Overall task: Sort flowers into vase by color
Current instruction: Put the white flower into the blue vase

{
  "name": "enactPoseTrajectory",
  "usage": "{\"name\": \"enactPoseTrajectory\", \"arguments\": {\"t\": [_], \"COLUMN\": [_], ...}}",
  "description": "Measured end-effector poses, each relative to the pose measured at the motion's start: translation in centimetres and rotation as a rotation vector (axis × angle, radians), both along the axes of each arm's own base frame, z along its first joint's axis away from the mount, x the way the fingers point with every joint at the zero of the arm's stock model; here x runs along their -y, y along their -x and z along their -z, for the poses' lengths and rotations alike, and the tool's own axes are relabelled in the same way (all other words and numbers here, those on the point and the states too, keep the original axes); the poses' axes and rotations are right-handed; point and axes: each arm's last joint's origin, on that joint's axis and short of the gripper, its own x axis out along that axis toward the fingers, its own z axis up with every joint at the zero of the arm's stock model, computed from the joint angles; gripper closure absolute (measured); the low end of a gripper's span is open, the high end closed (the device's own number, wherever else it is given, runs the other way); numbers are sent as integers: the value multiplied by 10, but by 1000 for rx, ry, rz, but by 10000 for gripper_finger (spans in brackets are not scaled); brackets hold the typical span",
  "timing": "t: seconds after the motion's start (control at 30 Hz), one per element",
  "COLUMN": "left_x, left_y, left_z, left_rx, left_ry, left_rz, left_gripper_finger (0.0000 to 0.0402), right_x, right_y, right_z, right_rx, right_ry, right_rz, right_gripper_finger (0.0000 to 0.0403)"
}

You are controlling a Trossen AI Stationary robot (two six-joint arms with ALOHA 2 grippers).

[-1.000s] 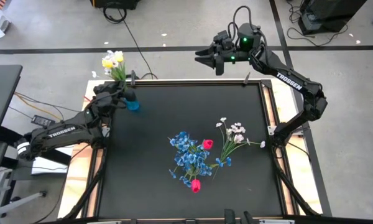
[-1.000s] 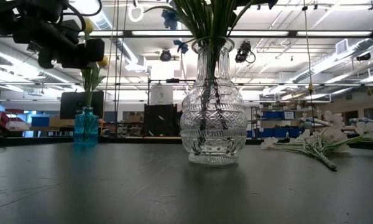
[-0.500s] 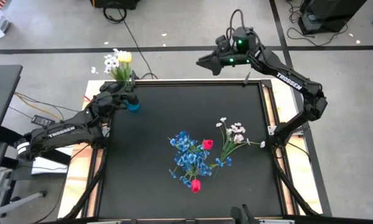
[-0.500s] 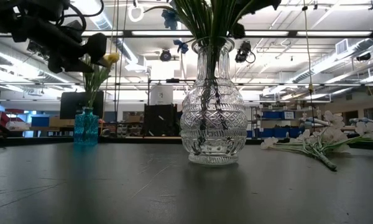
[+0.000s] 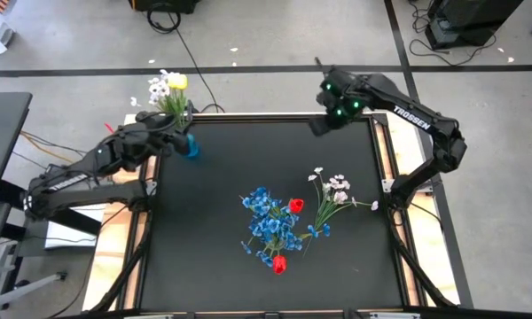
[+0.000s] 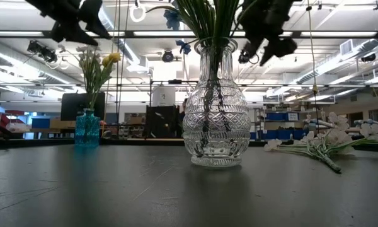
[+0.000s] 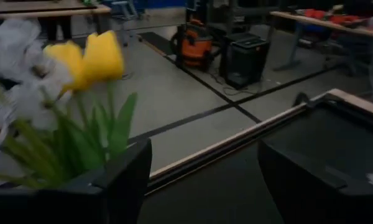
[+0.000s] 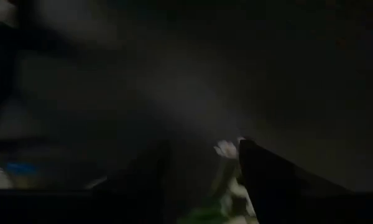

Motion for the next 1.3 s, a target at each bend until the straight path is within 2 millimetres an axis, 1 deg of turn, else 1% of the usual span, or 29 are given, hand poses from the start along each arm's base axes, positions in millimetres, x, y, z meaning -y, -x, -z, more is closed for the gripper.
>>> {"name": "enactPoseTrajectory", "arguments": {"t": [0.13,0.23,0.4,0.53,0.6,0.7,0.77,0.83,1.0,1.07,1.2,1.3], "left_x": [6,10,15,12,10,8,6,5,6,6,7,7], "left_y": [-1,-7,-30,-48,-56,-66,-70,-72,-73,-74,-74,-73], "left_z": [-8,-6,0,7,9,12,13,13,13,13,14,13], "left_rx": [8,-7,-51,-136,-165,-202,-202,-162,-42,-35,-41,-28], "left_ry": [-15,-6,20,-14,-40,-70,-70,-34,88,103,112,121], "left_rz": [56,101,222,257,265,290,317,343,402,436,450,446], "left_gripper_finger": [104,104,104,104,104,104,104,104,104,104,104,104], "right_x": [-17,-29,-56,-79,-92,-117,-133,-147,-171,-179,-187,-188], "right_y": [-2,-6,-14,-20,-21,-22,-21,-21,-19,-18,-10,-11], "right_z": [18,42,90,119,129,136,140,142,151,158,184,201], "right_rx": [-152,-252,-300,-313,-331,-387,-425,-451,-492,-495,-489,-410], "right_ry": [-21,-41,-207,-269,-317,-353,-363,-363,-378,-380,-379,-419], "right_rz": [26,74,85,106,122,111,124,151,196,218,314,355], "right_gripper_finger": [217,227,233,228,225,218,210,199,155,133,93,73]}}
